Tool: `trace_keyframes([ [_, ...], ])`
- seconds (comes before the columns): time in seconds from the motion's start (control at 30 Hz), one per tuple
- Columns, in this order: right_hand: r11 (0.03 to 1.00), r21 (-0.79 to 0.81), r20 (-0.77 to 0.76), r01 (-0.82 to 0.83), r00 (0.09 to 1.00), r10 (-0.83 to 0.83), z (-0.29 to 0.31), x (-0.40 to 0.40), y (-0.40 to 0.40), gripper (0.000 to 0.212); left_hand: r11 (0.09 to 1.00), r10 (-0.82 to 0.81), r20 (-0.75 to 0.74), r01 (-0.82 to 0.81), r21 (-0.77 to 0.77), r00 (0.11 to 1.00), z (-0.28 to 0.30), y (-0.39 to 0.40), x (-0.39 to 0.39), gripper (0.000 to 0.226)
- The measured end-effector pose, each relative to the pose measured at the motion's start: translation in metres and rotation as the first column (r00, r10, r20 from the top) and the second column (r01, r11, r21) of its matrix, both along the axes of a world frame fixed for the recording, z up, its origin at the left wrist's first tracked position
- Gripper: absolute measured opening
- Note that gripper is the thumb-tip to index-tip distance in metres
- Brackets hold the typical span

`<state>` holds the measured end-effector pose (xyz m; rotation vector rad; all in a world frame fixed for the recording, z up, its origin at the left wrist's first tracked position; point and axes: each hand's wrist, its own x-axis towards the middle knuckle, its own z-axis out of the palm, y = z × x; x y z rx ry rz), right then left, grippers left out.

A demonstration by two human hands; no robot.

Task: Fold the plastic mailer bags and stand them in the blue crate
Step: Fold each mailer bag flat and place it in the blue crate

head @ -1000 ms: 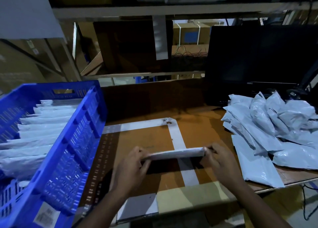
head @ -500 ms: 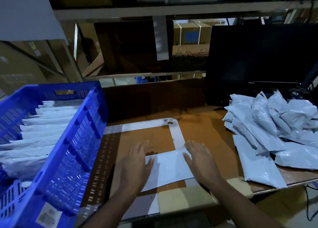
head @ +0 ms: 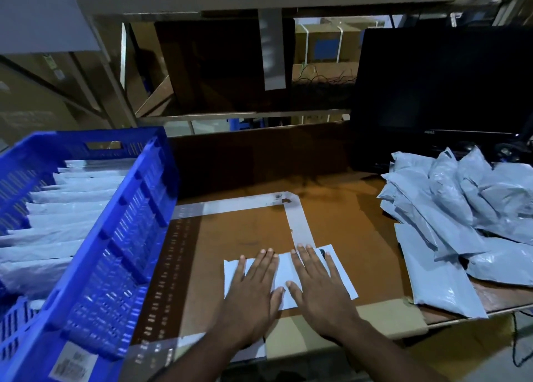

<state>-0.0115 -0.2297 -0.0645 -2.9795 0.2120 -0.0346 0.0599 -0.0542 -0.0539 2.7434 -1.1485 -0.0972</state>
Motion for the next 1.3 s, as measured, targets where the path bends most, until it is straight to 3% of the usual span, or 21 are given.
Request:
trace_keyframes([
  [0.23,0.999,0.026,-0.02,-0.031,0.999,0.032,0.005,-0.008,-0.008,0.072,0.998,0.058,0.007,-0.058,-0.013,0.998,-0.002,0.005,-0.002,0.086],
  [0.4,0.998,0.02,-0.062,0.06,0.996,-0.058,0.009,-0.015,-0.02,0.083,0.989,0.149,-0.001,-0.149,0.01,0.989,-0.001,0.012,-0.002,0.098],
  [0.57,0.999,0.019,-0.084,0.05,0.995,-0.048,0.013,-0.025,-0.029,0.087,0.985,0.168,0.0,-0.168,0.04,0.986,-0.001,0.023,0.0,0.092],
  [0.7,0.984,0.153,-0.032,0.089,0.996,-0.085,0.026,-0.021,-0.03,0.089,0.984,0.172,0.018,-0.173,0.034,0.985,0.004,0.021,0.002,0.097],
  [0.77,0.983,0.169,0.013,0.075,0.997,-0.078,0.035,-0.023,-0.03,0.083,0.99,0.14,0.093,-0.137,-0.04,0.986,0.007,0.02,-0.003,0.087],
  [0.83,0.975,0.22,0.001,0.016,1.0,-0.017,0.039,-0.025,-0.023,0.075,0.995,0.039,0.073,-0.032,-0.091,0.997,0.003,0.017,-0.011,0.078],
  [0.93,0.974,0.204,0.018,-0.097,0.995,0.095,0.026,-0.033,-0.008,0.091,0.993,-0.089,0.075,0.094,-0.067,0.993,-0.01,0.018,-0.026,0.073],
  [1.3,0.98,0.184,-0.002,-0.081,0.997,0.083,0.017,-0.035,-0.004,0.096,0.996,-0.083,0.025,0.084,-0.04,0.996,-0.008,0.021,-0.027,0.074],
])
